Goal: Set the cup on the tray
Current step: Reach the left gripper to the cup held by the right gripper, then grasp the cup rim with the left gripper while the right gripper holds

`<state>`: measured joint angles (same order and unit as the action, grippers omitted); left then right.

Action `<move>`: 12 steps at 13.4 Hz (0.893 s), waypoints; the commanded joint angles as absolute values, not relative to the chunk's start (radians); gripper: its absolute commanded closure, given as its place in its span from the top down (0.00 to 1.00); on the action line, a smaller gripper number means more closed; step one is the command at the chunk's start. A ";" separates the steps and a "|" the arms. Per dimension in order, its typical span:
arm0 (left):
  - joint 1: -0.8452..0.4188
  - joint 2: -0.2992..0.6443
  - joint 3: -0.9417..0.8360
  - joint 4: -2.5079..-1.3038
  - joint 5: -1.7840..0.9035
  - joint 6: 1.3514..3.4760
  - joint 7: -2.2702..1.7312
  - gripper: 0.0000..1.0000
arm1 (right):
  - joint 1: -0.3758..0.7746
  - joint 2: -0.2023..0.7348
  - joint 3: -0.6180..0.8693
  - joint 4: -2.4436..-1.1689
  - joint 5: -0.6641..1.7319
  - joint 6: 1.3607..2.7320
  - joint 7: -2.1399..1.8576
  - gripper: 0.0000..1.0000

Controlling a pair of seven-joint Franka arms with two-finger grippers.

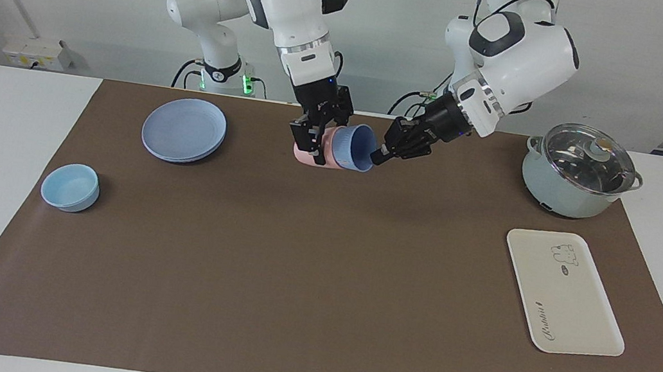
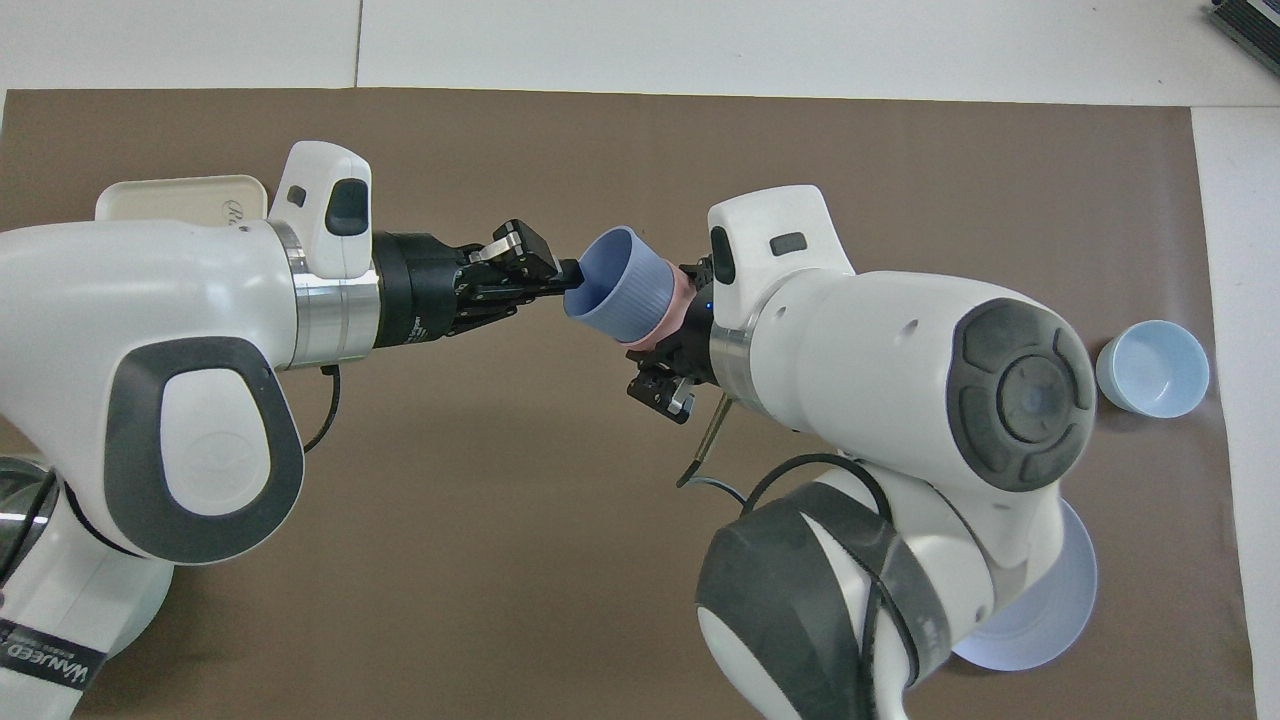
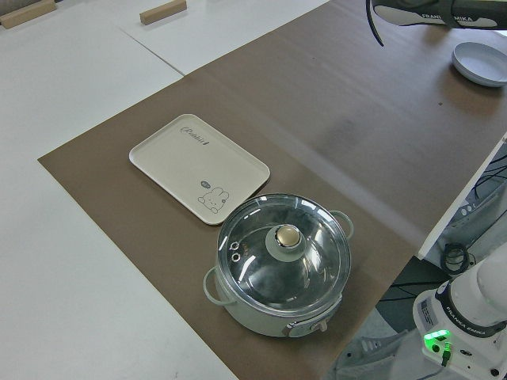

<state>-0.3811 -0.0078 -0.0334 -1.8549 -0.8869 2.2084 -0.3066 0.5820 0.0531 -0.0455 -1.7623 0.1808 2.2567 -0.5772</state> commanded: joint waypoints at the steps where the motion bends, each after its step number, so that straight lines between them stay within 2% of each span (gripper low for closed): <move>1: -0.361 0.023 -0.032 -1.769 -0.893 2.122 -0.330 0.00 | 0.583 0.055 -0.034 -1.758 0.161 2.270 -0.551 0.00; 2: -0.364 0.025 -0.032 -1.769 -0.891 2.137 -0.340 0.00 | 0.583 0.055 -0.034 -1.759 0.161 2.270 -0.551 0.00; 3: -0.365 0.025 -0.032 -1.769 -0.891 2.138 -0.342 0.23 | 0.583 0.055 -0.034 -1.759 0.161 2.270 -0.549 0.00; 4: -0.365 0.025 -0.032 -1.769 -0.891 2.137 -0.348 0.37 | 0.583 0.055 -0.034 -1.759 0.161 2.270 -0.549 0.00; 5: -0.370 0.025 -0.032 -1.770 -0.891 2.134 -0.354 0.43 | 0.583 0.057 -0.034 -1.759 0.160 2.272 -0.549 0.00; 6: -0.374 0.025 -0.032 -1.770 -0.890 2.134 -0.356 0.55 | 0.583 0.055 -0.034 -1.759 0.161 2.272 -0.549 0.00; 7: -0.376 0.025 -0.032 -1.770 -0.878 2.132 -0.356 0.60 | 0.583 0.055 -0.034 -1.758 0.161 2.272 -0.549 0.00; 12: -0.379 0.018 -0.038 -1.781 -0.821 2.097 -0.351 0.58 | 0.583 0.055 -0.034 -1.761 0.161 2.278 -0.549 0.00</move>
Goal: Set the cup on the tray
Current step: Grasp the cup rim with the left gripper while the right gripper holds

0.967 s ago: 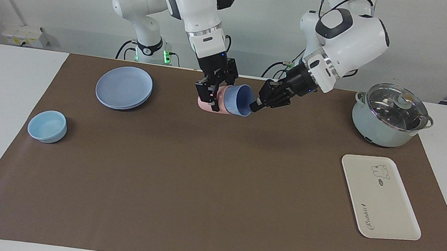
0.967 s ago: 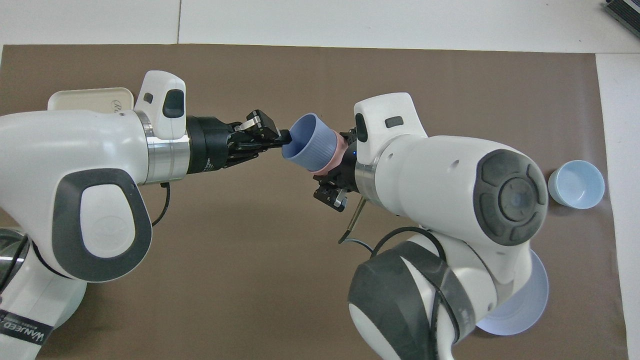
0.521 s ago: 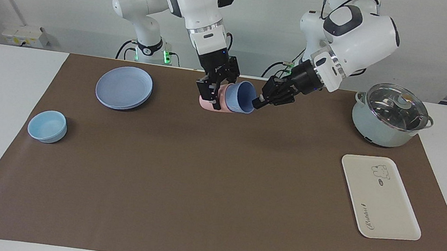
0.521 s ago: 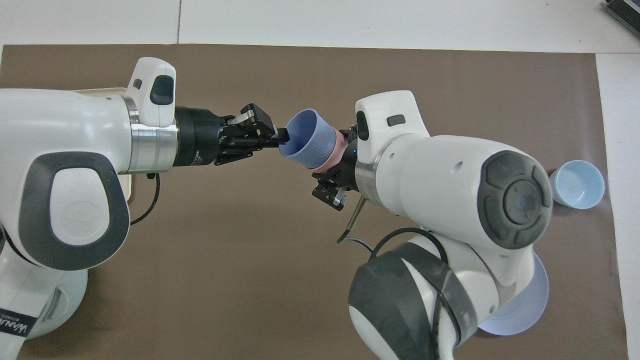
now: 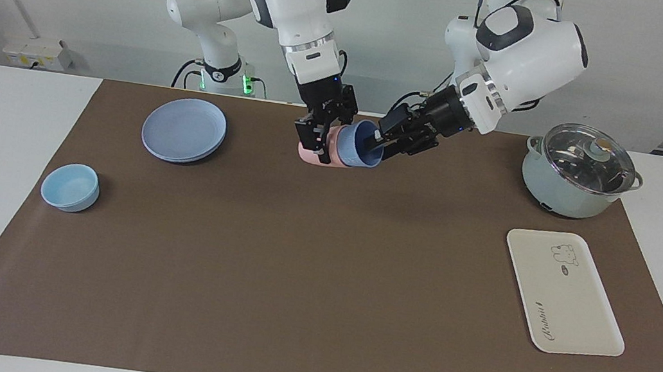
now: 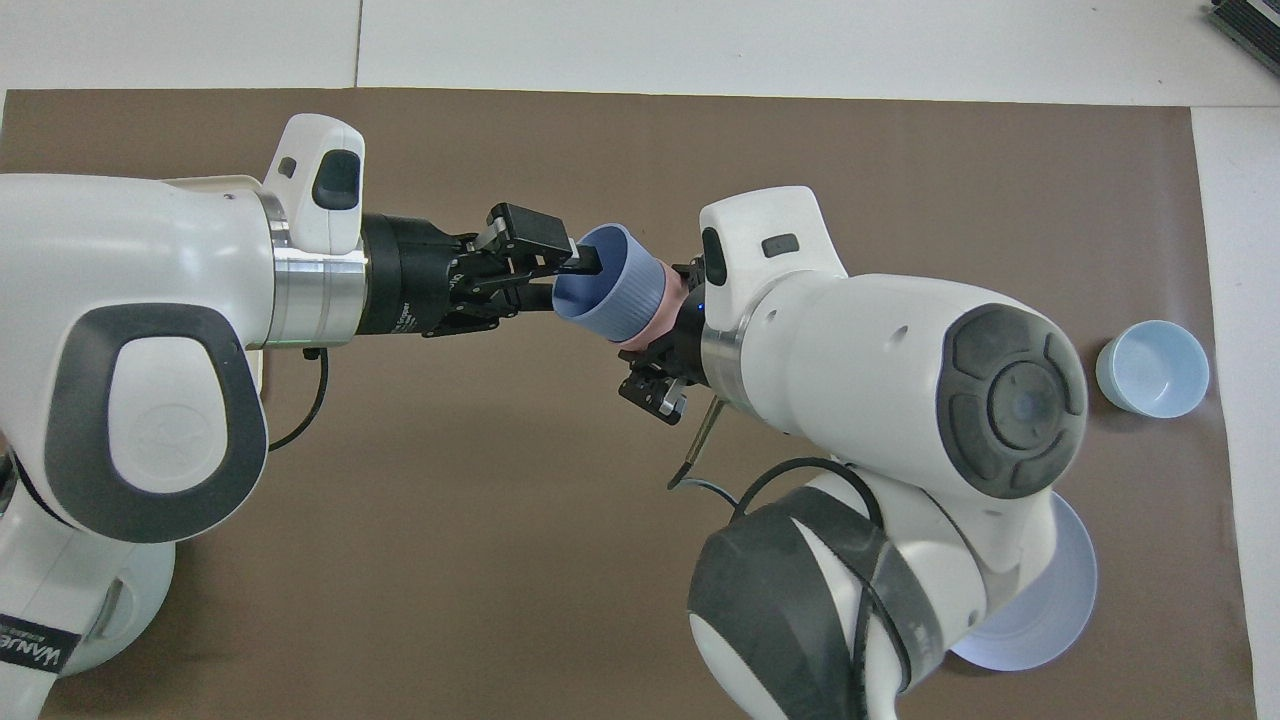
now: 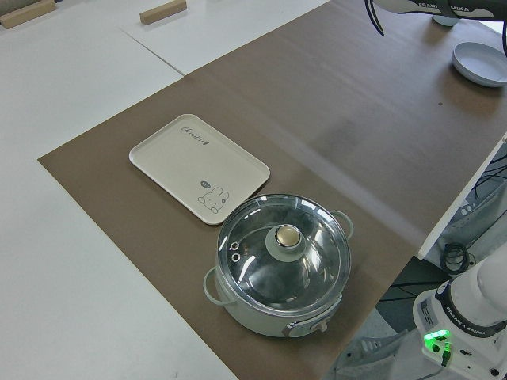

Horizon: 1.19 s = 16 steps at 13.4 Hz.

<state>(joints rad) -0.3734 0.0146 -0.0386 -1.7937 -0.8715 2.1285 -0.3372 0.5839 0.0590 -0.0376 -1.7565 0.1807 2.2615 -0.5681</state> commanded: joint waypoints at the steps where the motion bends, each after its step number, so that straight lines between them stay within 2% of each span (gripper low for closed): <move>1: -0.380 0.017 -0.040 -1.784 -0.812 2.086 -0.350 0.54 | 0.583 0.055 -0.034 -1.761 0.161 2.278 -0.549 0.00; 3: -0.388 0.015 -0.040 -1.783 -0.810 2.062 -0.347 0.36 | 0.583 0.055 -0.034 -1.761 0.161 2.278 -0.549 0.00; 4: -0.388 0.015 -0.040 -1.782 -0.810 2.062 -0.347 0.21 | 0.583 0.055 -0.034 -1.763 0.161 2.278 -0.549 0.00; 5: -0.388 0.015 -0.040 -1.782 -0.808 2.060 -0.348 0.00 | 0.583 0.055 -0.034 -1.761 0.161 2.278 -0.549 0.00; 9: -0.387 0.021 -0.040 -1.766 -0.808 2.062 -0.350 0.00 | 0.583 0.055 -0.034 -1.763 0.161 2.278 -0.549 0.00; 12: -0.364 0.029 -0.031 -1.711 -0.804 2.060 -0.353 0.00 | 0.583 0.055 -0.034 -1.763 0.161 2.278 -0.549 0.00; 16: -0.249 0.029 -0.028 -1.617 -0.643 2.001 -0.350 0.00 | 0.581 0.055 -0.034 -1.763 0.161 2.278 -0.549 0.00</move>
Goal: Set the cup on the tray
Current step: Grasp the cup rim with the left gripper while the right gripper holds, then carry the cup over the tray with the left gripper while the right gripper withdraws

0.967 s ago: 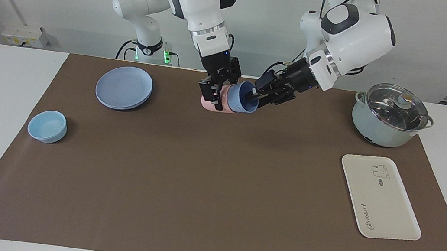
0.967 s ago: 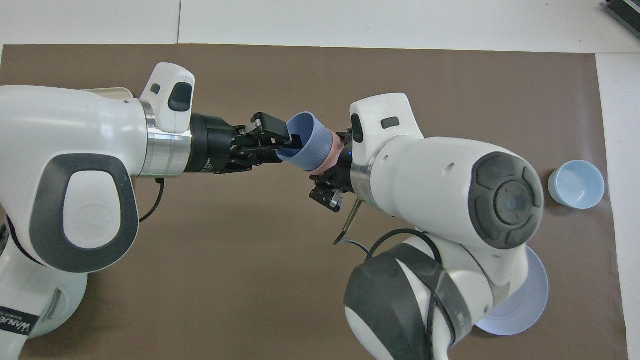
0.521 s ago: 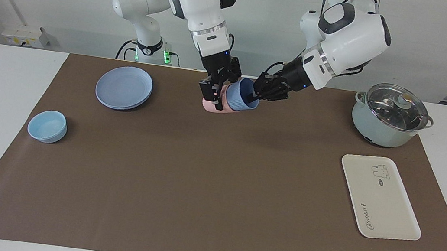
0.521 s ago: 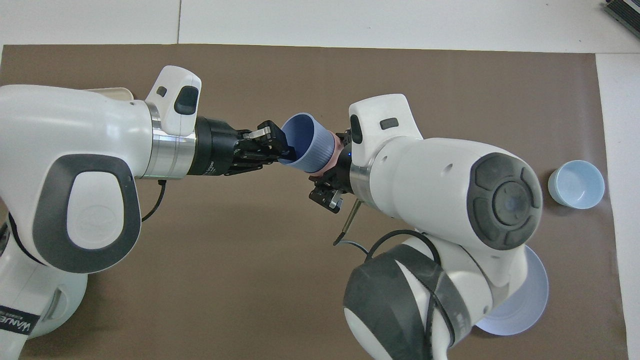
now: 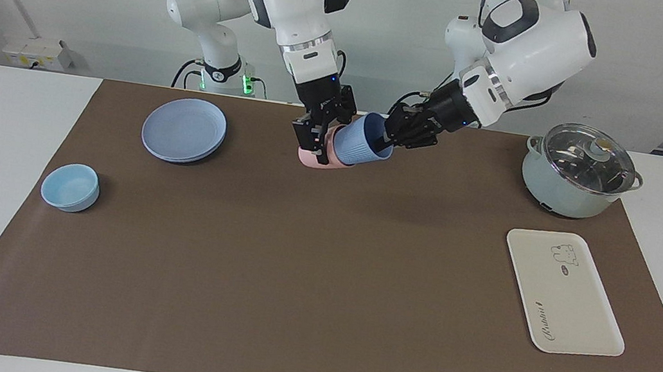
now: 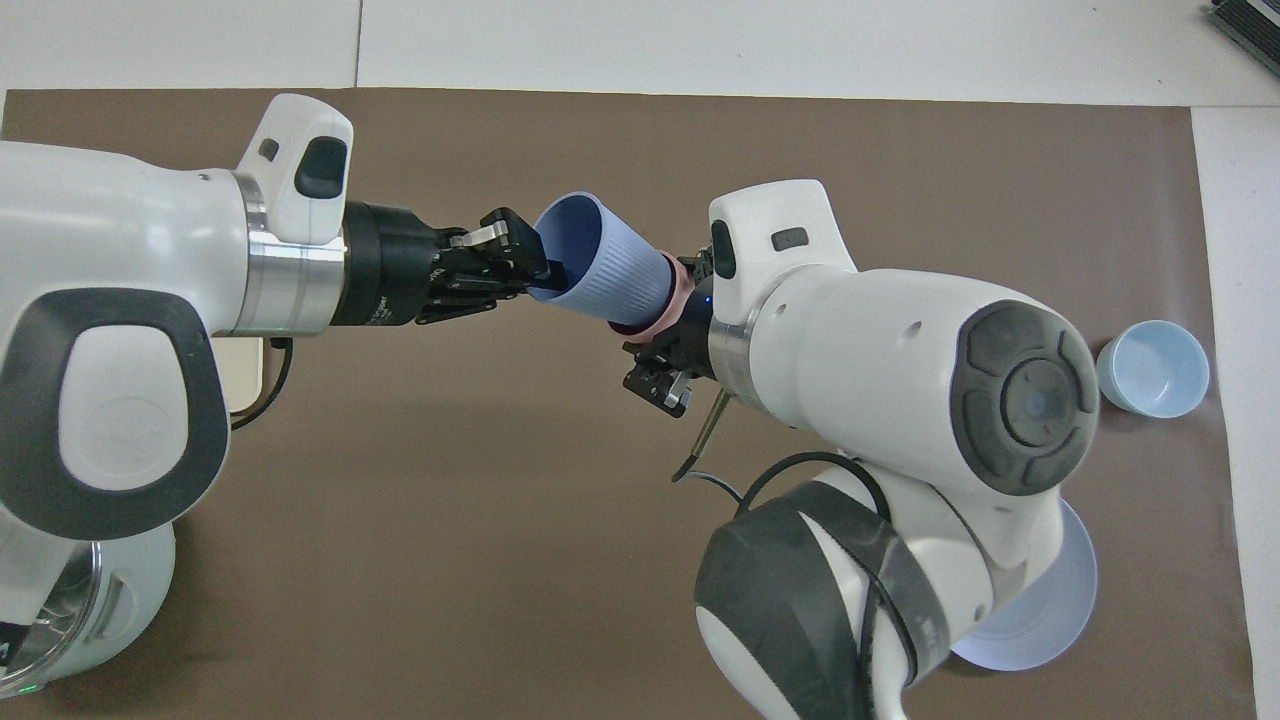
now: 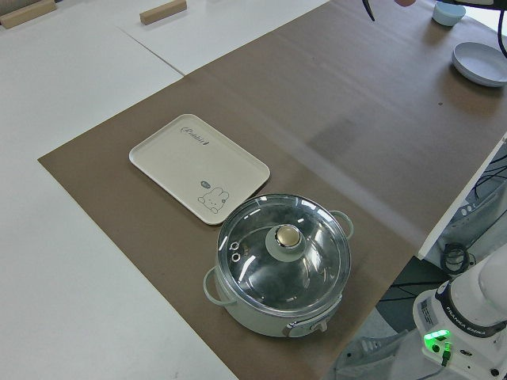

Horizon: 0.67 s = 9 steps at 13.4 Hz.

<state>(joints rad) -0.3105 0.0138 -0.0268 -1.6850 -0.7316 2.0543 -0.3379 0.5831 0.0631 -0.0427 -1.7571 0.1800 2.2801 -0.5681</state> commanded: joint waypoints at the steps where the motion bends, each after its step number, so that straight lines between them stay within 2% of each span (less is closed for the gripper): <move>1: -0.220 0.029 -0.028 -1.606 -0.565 1.979 -0.339 0.00 | 0.578 0.057 -0.034 -1.763 0.161 2.278 -0.549 0.00; 3: -0.184 0.026 -0.028 -1.611 -0.383 1.959 -0.321 0.00 | 0.557 0.061 -0.040 -1.763 0.164 2.298 -0.549 0.00; 6: -0.070 0.017 -0.026 -1.634 -0.244 1.902 -0.272 0.00 | 0.453 0.077 -0.038 -1.769 0.192 2.383 -0.561 0.00; 9: 0.064 0.005 -0.026 -1.679 -0.181 1.916 -0.050 0.00 | 0.350 0.078 -0.038 -1.824 0.366 2.502 -0.671 0.00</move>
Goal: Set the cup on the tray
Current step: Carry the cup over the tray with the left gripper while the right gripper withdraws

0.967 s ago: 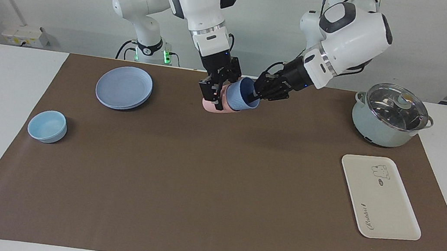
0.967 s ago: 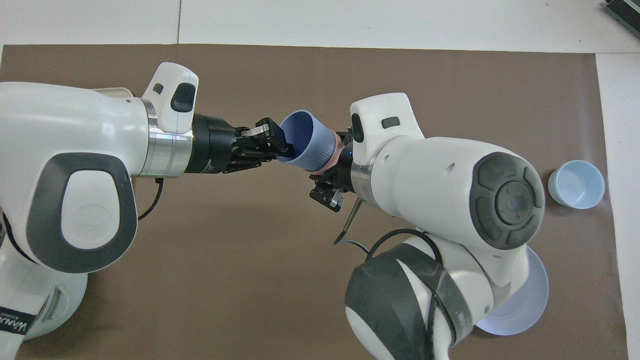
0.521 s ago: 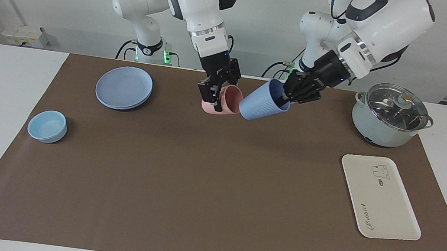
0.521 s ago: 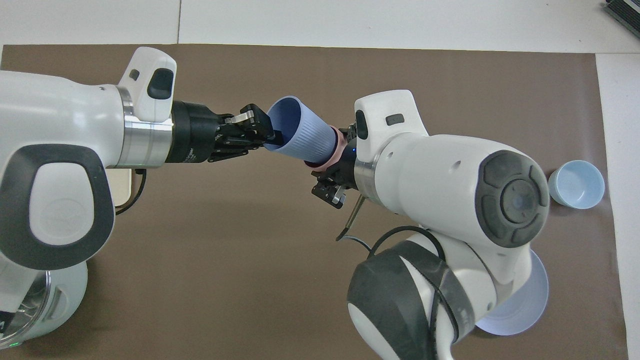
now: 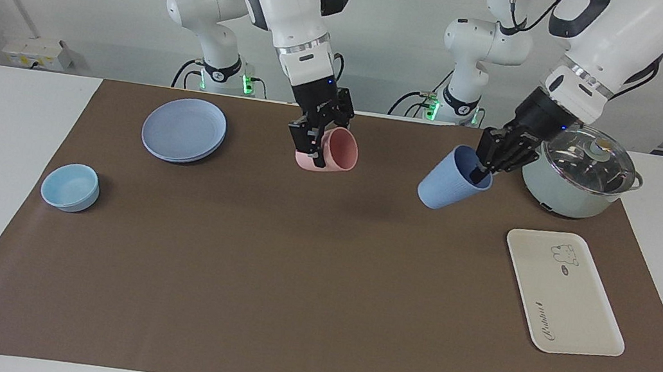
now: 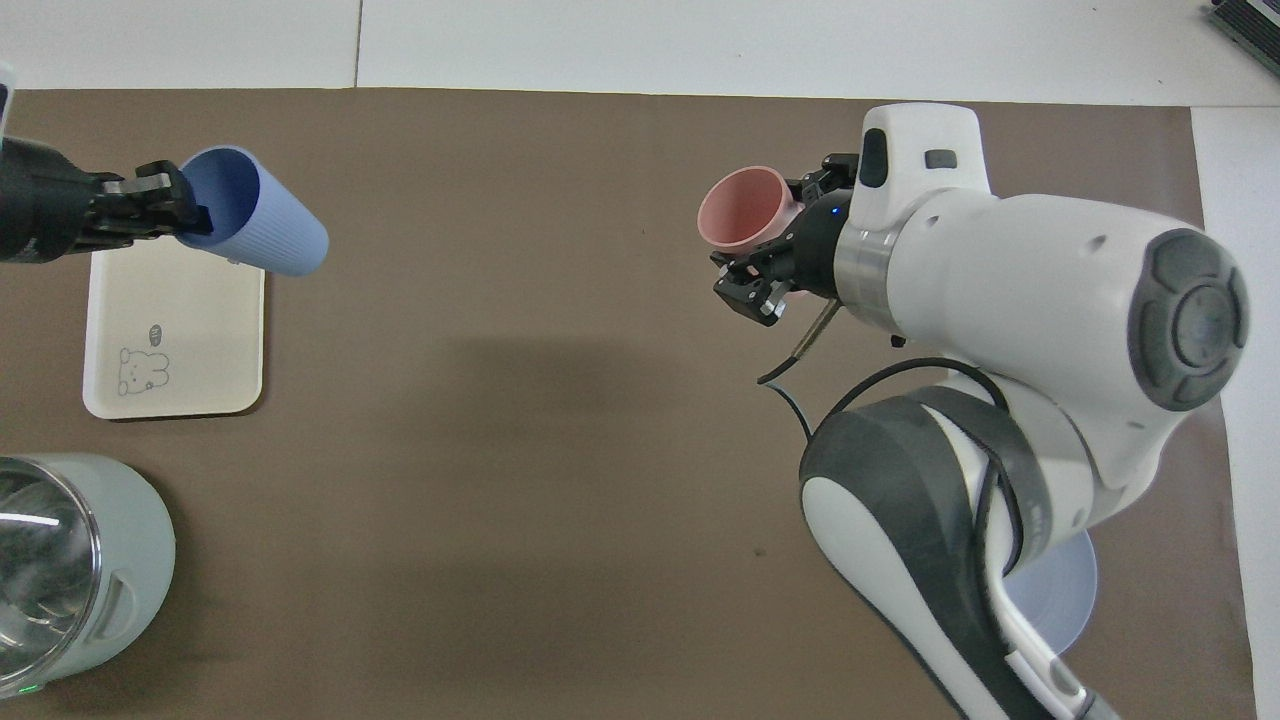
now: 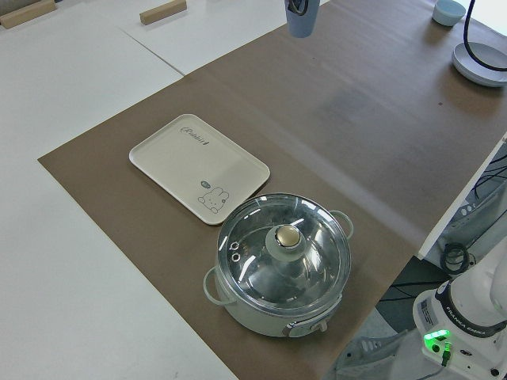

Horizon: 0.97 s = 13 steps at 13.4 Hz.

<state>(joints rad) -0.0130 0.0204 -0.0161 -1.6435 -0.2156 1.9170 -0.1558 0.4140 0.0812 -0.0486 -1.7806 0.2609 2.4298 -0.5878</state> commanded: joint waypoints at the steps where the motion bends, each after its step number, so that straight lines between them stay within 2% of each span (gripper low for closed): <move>1: 0.110 -0.012 -0.026 -1.719 -0.181 1.943 0.006 0.00 | 0.310 0.090 -0.038 -1.827 0.500 2.510 -0.798 0.00; 3: 0.187 -0.023 -0.026 -1.788 -0.181 2.038 0.101 0.00 | 0.212 0.126 -0.038 -1.828 0.796 2.513 -1.083 0.00; 5: 0.250 0.006 -0.028 -1.808 -0.181 2.086 0.171 0.00 | 0.128 0.169 -0.038 -1.827 1.027 2.504 -1.350 0.00; 10: 0.298 0.136 -0.028 -1.865 -0.183 2.285 0.279 0.00 | 0.003 0.277 -0.038 -1.839 1.386 2.430 -1.782 0.00; 13: 0.311 0.210 -0.029 -1.870 -0.221 2.325 0.281 0.00 | -0.023 0.297 -0.040 -1.891 1.587 2.366 -1.905 0.00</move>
